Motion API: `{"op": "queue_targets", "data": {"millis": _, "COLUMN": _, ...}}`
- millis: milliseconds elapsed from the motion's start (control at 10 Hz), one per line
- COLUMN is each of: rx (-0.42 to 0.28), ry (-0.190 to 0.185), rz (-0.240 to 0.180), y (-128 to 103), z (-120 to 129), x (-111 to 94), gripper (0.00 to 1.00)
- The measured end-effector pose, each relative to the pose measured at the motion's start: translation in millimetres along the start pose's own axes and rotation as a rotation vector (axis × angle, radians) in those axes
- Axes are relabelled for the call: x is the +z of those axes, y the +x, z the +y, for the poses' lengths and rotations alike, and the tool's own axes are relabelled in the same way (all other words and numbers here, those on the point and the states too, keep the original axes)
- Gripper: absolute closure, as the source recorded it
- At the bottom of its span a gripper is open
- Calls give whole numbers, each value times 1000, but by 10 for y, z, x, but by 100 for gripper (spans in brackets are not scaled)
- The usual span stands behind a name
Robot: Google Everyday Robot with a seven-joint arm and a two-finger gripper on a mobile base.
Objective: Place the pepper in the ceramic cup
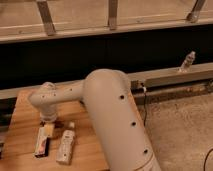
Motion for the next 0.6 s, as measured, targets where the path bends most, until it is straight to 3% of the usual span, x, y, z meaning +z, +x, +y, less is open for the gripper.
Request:
{"op": "queue_targets", "data": {"millis": 400, "rx": 0, "ry": 1, "rz": -5, "y": -20, "z": 6, "x": -19, "gripper": 94}}
{"op": "queue_targets", "data": {"millis": 600, "rx": -1, "ry": 0, "rz": 2, "y": -3, "z": 31, "x": -19, "gripper": 100}}
